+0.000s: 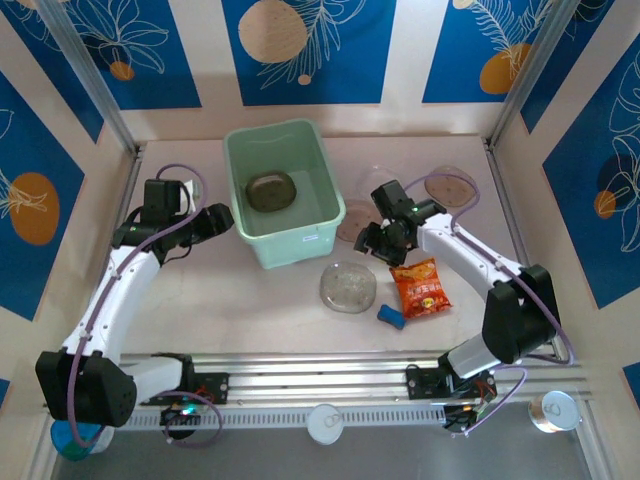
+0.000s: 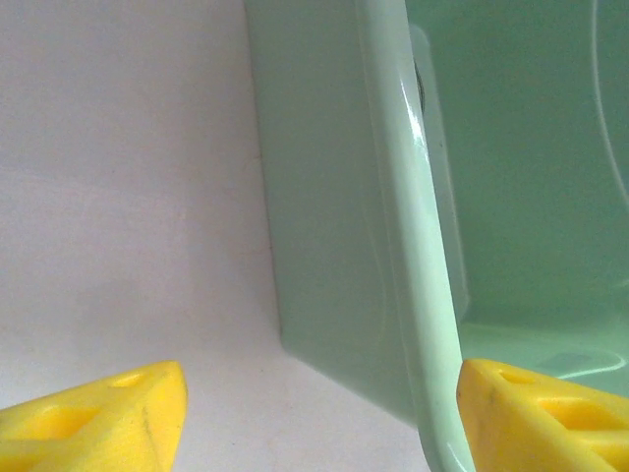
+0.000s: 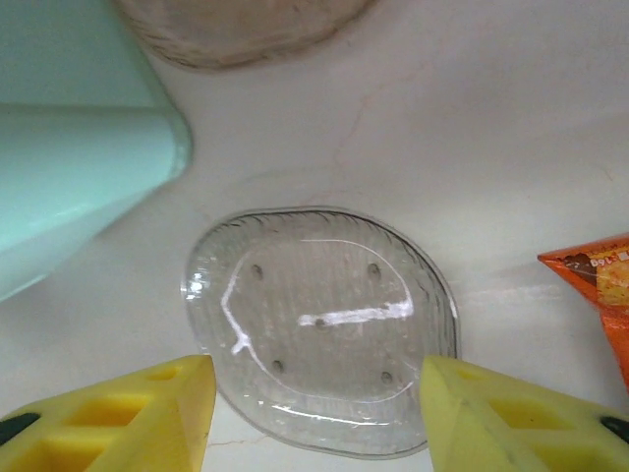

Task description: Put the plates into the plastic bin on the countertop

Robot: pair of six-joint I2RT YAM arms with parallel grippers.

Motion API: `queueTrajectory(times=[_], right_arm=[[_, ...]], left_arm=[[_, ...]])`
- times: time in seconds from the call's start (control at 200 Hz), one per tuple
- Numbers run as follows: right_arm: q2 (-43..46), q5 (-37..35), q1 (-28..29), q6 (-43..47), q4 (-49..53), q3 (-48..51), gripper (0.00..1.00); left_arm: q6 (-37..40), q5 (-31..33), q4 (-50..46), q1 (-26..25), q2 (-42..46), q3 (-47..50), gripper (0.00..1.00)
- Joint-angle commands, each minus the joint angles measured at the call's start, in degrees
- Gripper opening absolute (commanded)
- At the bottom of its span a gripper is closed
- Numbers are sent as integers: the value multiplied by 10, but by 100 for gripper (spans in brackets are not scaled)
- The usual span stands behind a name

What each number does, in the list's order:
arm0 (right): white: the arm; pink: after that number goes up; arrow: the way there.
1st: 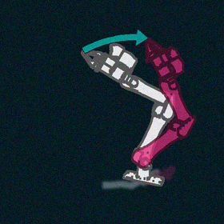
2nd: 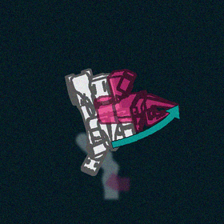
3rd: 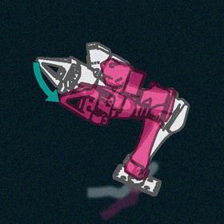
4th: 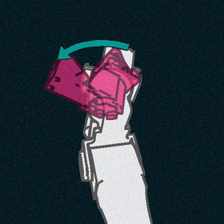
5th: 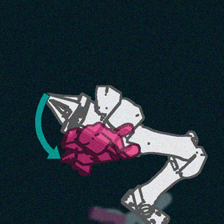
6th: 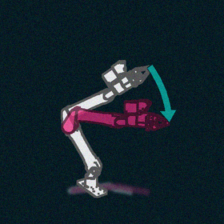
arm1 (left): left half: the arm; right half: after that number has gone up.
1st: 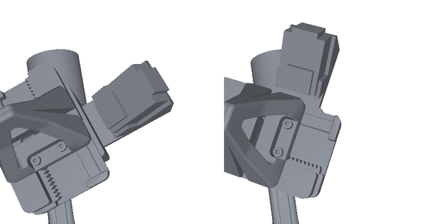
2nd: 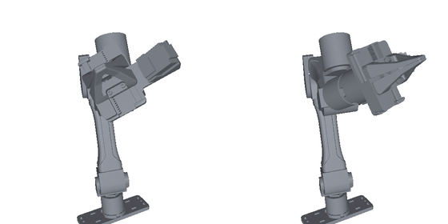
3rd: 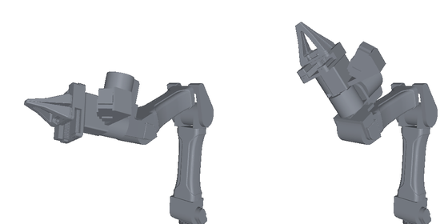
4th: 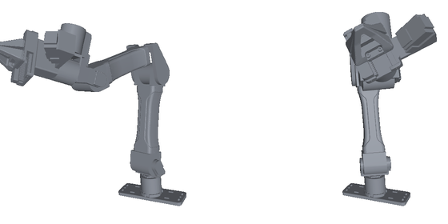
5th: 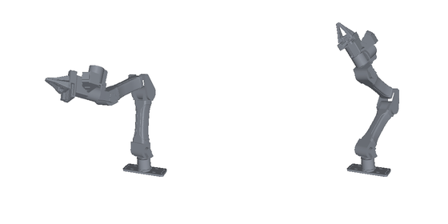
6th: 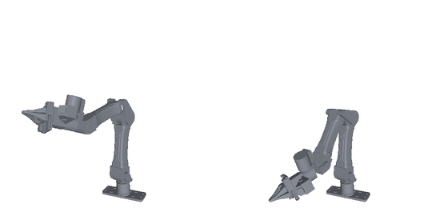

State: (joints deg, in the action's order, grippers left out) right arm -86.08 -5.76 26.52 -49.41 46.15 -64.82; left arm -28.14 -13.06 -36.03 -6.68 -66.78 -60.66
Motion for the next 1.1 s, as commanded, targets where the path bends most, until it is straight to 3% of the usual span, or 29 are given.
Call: queueTrajectory(times=[0.0, 0.795, 1.095], right_arm=[[-25, 6, 0, 12, 15, 22, 56], [-63, 46, -16, 118, -56, 122, 44], [-77, 55, -14, 114, -52, 122, 34]], left_arm=[[14, -7, 9, -5, 8, -5, 73], [29, -24, 25, -5, -19, -6, 73], [22, -18, 28, -6, -20, -3, 73]])
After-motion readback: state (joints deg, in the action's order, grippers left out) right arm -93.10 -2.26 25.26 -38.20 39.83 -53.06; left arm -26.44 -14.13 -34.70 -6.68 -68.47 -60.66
